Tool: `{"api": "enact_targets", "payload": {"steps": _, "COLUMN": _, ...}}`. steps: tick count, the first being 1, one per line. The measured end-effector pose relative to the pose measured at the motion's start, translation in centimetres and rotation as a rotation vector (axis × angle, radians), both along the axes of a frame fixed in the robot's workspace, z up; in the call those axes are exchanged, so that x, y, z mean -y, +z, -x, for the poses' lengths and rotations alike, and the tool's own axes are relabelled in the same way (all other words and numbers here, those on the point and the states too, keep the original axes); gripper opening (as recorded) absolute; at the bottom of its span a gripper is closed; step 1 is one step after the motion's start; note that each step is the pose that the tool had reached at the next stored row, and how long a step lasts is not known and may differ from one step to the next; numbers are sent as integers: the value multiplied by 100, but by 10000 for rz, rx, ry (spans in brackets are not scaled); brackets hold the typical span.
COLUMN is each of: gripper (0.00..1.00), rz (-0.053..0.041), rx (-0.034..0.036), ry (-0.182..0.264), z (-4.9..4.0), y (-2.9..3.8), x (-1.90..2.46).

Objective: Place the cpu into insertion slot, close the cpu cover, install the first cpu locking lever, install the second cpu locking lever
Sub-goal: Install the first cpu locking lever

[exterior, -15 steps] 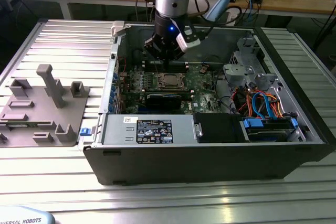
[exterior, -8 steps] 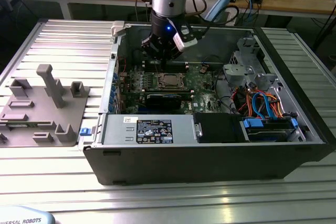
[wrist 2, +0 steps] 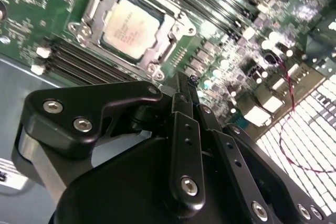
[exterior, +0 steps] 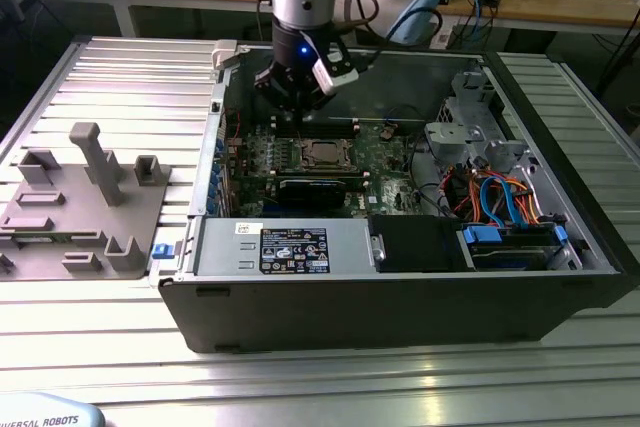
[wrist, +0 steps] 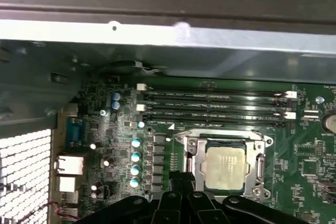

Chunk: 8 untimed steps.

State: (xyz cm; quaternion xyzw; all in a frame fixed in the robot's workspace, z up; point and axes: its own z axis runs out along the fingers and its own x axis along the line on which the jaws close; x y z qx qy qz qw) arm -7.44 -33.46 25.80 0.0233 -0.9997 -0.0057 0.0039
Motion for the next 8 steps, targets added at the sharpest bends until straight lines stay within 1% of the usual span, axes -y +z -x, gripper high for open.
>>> {"api": "enact_targets", "payload": {"steps": 7, "gripper": 11, "rz": -22, "rx": 39, "ry": -21, "z": 172, "y": 0, "x": -66}}
{"api": "enact_targets", "payload": {"steps": 8, "gripper": 11, "rz": -35, "rx": 48, "ry": -22, "z": 193, "y": 0, "x": -88}}
